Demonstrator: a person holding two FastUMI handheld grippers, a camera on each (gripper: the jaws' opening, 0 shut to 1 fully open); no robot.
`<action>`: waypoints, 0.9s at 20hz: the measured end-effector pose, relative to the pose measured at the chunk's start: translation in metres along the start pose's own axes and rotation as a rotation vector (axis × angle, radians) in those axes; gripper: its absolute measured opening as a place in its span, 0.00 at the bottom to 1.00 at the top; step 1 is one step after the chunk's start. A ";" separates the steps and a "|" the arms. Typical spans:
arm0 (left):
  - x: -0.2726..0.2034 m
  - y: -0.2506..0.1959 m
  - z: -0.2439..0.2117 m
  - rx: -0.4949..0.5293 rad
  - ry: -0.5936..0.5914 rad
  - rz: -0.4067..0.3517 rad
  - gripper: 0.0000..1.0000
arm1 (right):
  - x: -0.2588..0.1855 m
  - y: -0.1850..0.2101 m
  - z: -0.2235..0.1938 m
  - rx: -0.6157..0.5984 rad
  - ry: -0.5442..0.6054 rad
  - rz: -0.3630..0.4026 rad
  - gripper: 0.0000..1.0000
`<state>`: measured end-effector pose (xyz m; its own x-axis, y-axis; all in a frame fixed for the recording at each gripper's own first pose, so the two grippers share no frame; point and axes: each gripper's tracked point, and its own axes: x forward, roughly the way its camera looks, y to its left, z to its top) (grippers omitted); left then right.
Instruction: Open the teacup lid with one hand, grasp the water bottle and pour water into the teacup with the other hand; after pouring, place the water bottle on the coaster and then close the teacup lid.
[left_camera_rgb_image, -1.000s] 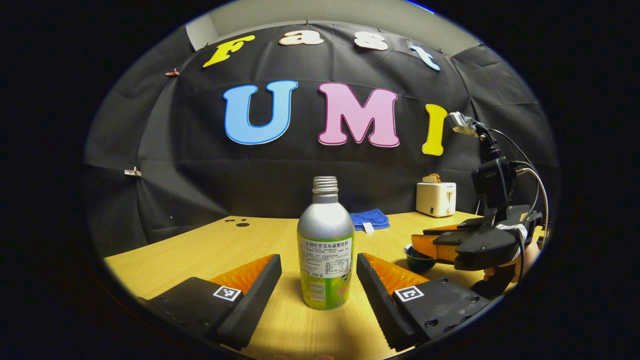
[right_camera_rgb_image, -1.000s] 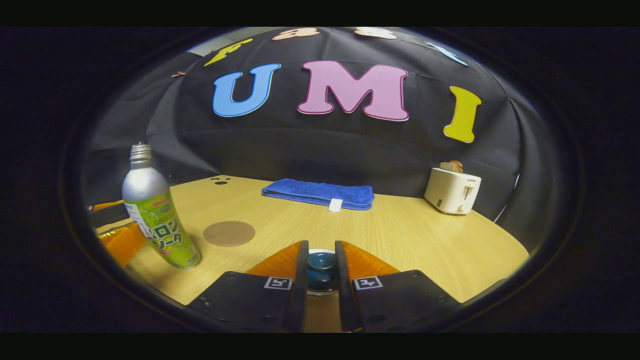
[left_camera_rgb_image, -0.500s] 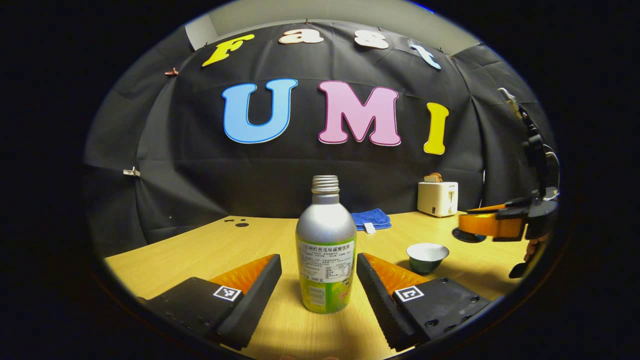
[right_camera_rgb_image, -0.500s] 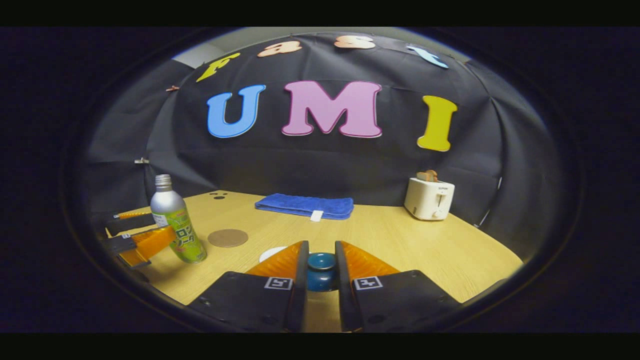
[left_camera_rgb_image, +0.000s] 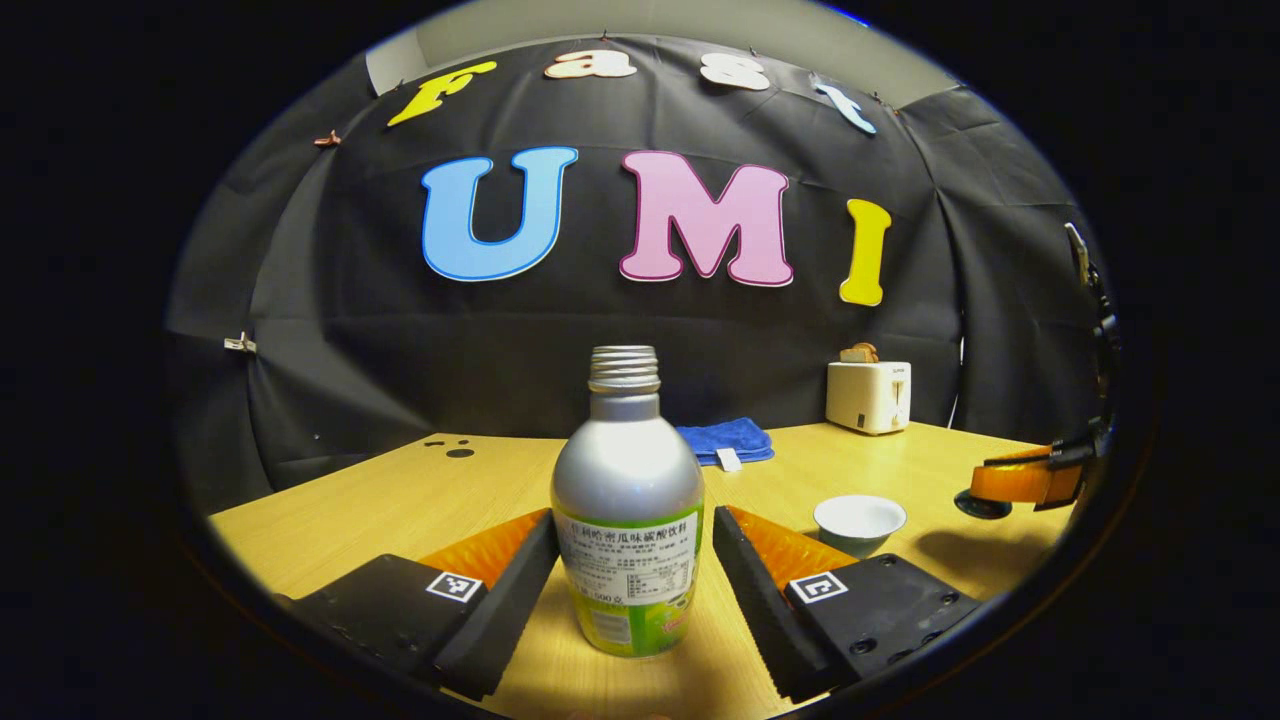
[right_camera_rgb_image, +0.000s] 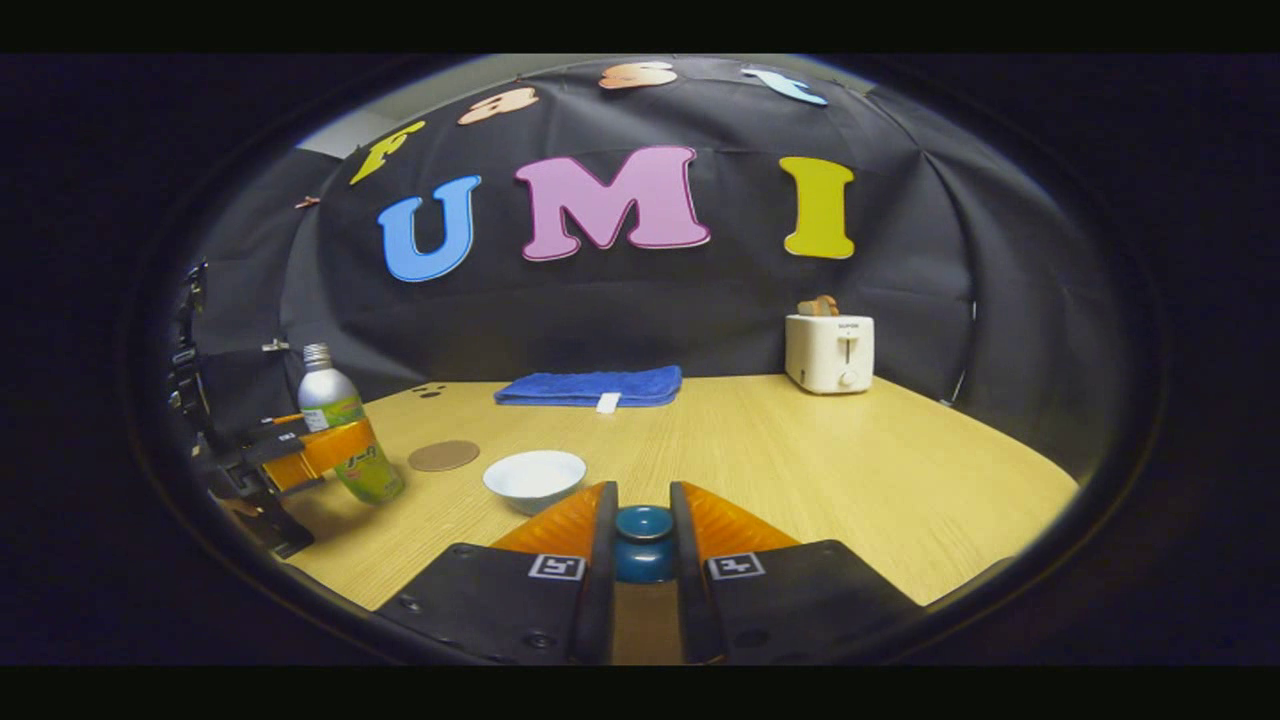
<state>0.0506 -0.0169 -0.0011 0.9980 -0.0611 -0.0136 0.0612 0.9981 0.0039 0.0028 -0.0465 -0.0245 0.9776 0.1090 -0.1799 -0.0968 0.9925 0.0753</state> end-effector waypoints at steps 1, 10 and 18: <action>0.002 0.002 0.001 -0.002 -0.004 0.008 0.96 | 0.001 -0.001 0.001 -0.003 -0.009 -0.001 0.30; 0.006 -0.001 -0.001 0.040 0.009 0.014 0.81 | -0.007 0.001 0.013 -0.007 -0.099 0.008 0.29; 0.023 -0.016 0.001 0.279 0.069 -0.074 0.79 | -0.010 -0.014 0.022 -0.065 -0.174 -0.046 0.30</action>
<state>0.0722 -0.0342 -0.0007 0.9880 -0.1239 -0.0920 0.1448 0.9505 0.2749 -0.0011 -0.0626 -0.0018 0.9983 0.0579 -0.0087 -0.0578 0.9983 0.0065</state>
